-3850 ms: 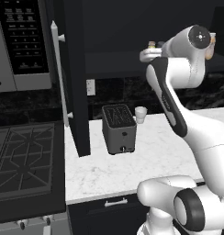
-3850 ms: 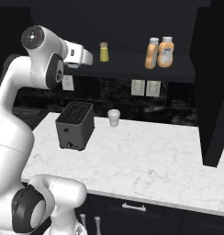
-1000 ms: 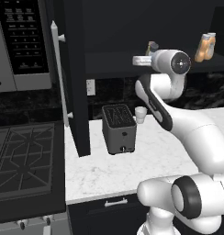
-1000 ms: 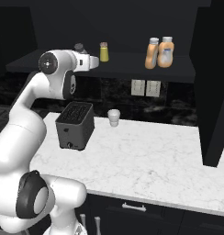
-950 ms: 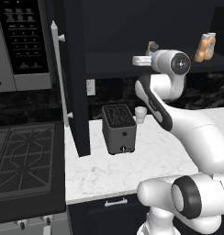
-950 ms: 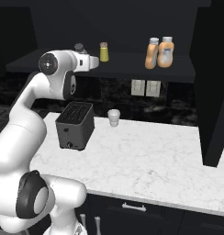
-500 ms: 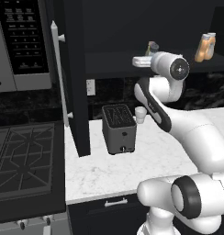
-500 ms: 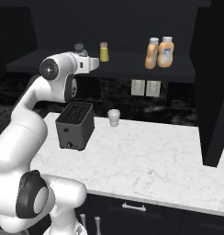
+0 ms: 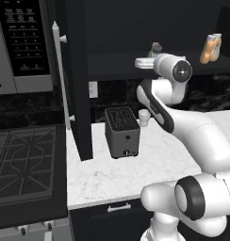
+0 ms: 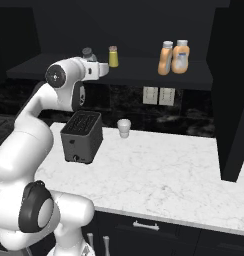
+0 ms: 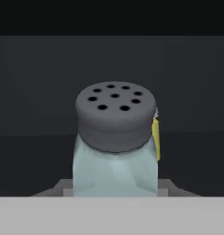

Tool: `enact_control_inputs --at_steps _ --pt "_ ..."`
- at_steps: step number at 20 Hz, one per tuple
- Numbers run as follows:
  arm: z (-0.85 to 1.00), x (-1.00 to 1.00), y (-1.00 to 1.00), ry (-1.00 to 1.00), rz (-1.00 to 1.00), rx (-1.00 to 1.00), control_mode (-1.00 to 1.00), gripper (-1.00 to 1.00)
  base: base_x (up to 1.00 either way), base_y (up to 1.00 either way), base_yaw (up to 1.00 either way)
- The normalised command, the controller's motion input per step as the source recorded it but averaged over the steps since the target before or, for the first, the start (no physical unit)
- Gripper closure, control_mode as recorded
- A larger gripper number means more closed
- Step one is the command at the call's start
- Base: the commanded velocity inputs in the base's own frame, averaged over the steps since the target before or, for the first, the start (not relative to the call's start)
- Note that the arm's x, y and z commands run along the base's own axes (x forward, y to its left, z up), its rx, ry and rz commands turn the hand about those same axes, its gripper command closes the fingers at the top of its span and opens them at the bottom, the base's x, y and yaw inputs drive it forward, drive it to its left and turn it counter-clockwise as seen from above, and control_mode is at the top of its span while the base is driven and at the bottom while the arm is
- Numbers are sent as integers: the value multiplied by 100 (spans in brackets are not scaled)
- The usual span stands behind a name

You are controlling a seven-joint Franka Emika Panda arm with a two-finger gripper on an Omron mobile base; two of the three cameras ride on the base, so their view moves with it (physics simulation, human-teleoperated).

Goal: Put the shaker and condiment bottle from the counter next to their counterparts in the cabinet.

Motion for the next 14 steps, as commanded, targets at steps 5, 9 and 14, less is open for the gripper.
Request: enact_control_inputs --at_steps 5,9,14 --pt "0 3 0 0 0 0 -100 100 0 0 0" --pt "0 5 0 0 0 0 -100 100 0 0 0" --pt "3 14 0 0 0 0 -100 100 0 0 0"
